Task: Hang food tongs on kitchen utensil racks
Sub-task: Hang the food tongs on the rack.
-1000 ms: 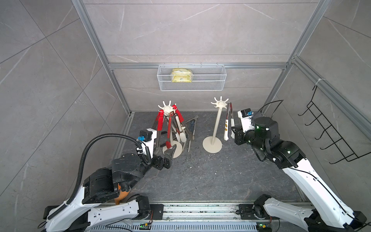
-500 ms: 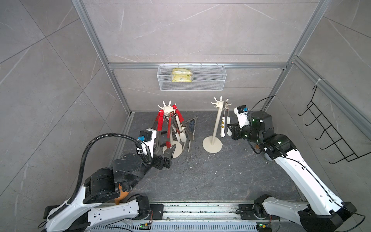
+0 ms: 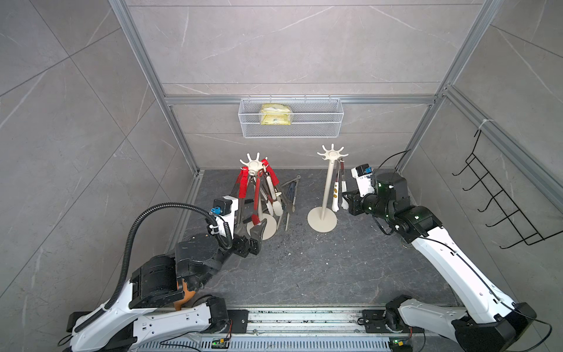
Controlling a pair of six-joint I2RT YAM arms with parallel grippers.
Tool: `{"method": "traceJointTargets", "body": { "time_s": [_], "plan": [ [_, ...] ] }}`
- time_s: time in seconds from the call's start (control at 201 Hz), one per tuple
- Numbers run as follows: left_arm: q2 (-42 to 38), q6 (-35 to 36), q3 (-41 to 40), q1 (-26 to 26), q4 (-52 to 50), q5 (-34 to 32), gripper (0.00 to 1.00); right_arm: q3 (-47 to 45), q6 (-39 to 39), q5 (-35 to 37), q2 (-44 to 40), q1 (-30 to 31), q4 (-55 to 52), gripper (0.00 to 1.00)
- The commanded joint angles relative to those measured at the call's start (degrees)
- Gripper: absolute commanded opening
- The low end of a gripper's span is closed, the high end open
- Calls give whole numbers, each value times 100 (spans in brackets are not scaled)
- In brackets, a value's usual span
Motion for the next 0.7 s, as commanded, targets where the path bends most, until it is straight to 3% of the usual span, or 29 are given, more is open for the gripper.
{"method": "traceJointTargets", "body": {
  "time_s": [0.0, 0.274, 0.692],
  "plan": [
    [55, -126, -83, -9, 201, -100, 99, -59, -90, -46, 6, -63, -98, 14],
    [255, -513, -527, -9, 429, 45, 100, -77, -5, -191, 14, -198, -132, 46],
    [295, -1691, -887, 227, -359, -96, 99, 24, 272, -510, -106, -324, -57, 68]
  ]
}}
